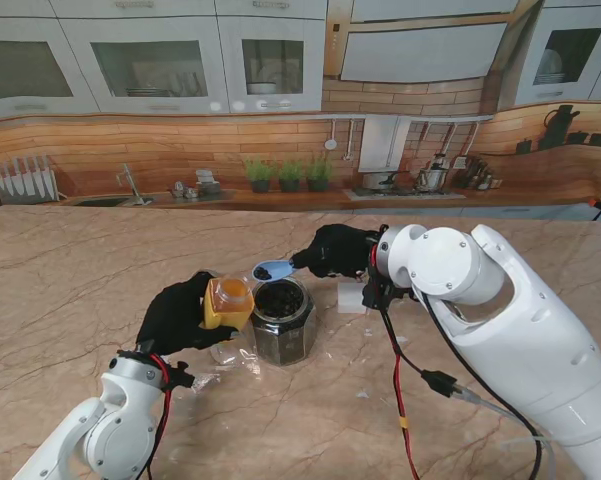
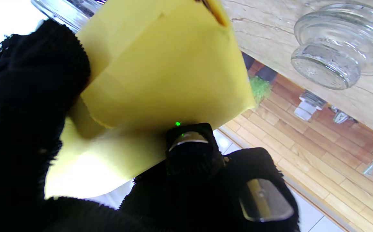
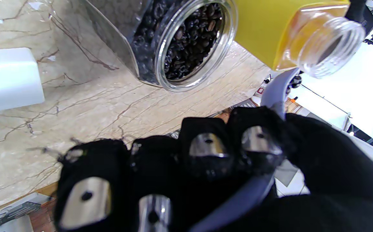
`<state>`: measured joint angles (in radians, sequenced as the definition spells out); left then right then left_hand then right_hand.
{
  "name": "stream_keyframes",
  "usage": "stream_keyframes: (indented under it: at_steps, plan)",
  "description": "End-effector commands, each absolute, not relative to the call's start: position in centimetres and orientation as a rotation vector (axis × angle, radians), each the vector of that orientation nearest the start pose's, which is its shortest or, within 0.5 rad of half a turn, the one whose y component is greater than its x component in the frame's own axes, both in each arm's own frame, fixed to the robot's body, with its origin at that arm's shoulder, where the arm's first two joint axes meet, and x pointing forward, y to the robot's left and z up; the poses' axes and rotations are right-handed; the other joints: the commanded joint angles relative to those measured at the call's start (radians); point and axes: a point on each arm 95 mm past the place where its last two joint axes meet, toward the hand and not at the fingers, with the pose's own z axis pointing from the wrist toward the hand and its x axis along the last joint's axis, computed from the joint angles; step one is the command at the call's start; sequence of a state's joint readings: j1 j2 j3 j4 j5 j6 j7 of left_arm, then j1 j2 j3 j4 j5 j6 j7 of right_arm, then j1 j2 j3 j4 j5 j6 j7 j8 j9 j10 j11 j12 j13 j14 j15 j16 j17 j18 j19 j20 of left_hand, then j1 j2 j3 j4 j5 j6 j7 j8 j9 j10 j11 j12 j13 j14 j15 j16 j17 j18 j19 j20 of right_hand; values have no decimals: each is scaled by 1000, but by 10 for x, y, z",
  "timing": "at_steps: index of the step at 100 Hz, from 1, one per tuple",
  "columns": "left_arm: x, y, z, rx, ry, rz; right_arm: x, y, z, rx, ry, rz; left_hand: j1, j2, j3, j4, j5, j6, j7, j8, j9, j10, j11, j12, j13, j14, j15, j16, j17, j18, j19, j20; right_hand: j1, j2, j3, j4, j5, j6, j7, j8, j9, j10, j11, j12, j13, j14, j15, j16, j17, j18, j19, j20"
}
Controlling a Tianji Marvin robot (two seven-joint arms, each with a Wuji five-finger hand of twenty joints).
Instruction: Portion coffee beans from the glass jar into the coffee jar
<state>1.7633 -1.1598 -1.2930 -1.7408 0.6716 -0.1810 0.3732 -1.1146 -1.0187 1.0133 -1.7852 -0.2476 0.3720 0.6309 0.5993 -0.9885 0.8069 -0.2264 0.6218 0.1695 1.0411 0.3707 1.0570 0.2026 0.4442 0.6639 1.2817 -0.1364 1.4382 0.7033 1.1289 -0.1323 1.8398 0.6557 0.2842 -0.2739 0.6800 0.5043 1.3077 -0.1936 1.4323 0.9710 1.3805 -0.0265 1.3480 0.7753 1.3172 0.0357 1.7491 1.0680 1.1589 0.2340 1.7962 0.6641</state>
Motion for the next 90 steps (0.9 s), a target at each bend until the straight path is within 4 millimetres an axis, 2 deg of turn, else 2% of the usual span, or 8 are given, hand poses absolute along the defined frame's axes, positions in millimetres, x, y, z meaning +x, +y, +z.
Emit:
stream_keyframes:
  at_steps: [1, 39, 90]
  plan:
    - [347, -5, -299, -1335, 954, -1995, 443, 85, -170, -1877, -1896, -1771, 203, 183, 265, 162, 101, -264, 232, 60, 141, -107, 103, 73, -5, 69, -48, 8, -23, -117, 180, -4, 50, 15, 0, -11, 37, -20, 35, -6, 74, 93, 52, 2, -7, -30, 74, -8, 27, -5, 255, -7]
    - [349, -9, -294, -1337, 982, -1979, 437, 96, -161, -1761, -1942, -1797, 204, 181, 267, 162, 107, -262, 229, 57, 145, -101, 100, 74, -5, 72, -43, 8, -23, -115, 184, -3, 50, 18, 0, -11, 37, -23, 33, -6, 74, 91, 52, 3, -7, -34, 74, -8, 27, -5, 255, -7]
    - [348, -14, -288, -1327, 1014, -1989, 437, 106, -159, -1543, -2167, -1889, 203, 182, 268, 162, 110, -263, 228, 55, 147, -102, 98, 75, -5, 72, -40, 5, -23, -114, 185, -4, 34, 26, -2, -8, 35, -41, 33, -3, 73, 75, 53, 3, -5, -55, 72, -8, 29, -25, 254, -9]
